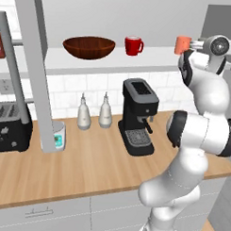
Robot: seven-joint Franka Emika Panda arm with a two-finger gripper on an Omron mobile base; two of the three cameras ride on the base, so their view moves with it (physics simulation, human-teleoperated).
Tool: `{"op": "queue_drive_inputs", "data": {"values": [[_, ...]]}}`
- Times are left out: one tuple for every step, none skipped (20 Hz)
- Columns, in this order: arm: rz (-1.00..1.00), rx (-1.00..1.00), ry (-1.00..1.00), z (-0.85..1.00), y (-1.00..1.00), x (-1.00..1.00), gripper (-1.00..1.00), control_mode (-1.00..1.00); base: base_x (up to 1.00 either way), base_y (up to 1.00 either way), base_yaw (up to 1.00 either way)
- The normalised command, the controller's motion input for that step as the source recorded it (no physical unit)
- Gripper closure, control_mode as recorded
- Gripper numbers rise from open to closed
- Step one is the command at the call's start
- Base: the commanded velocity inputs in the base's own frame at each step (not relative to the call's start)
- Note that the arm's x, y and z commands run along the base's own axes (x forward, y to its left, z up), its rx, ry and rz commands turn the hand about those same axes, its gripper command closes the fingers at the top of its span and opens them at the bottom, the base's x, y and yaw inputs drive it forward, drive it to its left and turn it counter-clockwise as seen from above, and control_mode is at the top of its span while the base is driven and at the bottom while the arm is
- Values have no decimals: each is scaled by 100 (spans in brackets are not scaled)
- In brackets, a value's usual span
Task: Gather all objects into one cabinet and sort the glasses and bowls to opposite sides.
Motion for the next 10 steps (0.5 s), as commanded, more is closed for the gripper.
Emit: {"op": "queue_drive_inputs", "data": {"values": [[0,0,0,0,45,-77,-100,-100,0,0,0],[0,0,0,0,52,-68,-100,-100,0,0,0],[0,0,0,0,57,-61,-100,-100,0,0,0],[0,0,0,0,55,-61,-100,-100,0,0,0],[0,0,0,0,48,-56,-100,-100,0,0,0],[0,0,0,0,47,-51,-100,-100,0,0,0],[0,0,0,0,47,-49,-100,-100,0,0,0],[0,0,0,0,46,-49,-100,-100,0,0,0],[0,0,0,6,49,-41,-100,-100,0,0,0],[0,0,0,5,44,-41,-100,-100,0,0,0]]}}
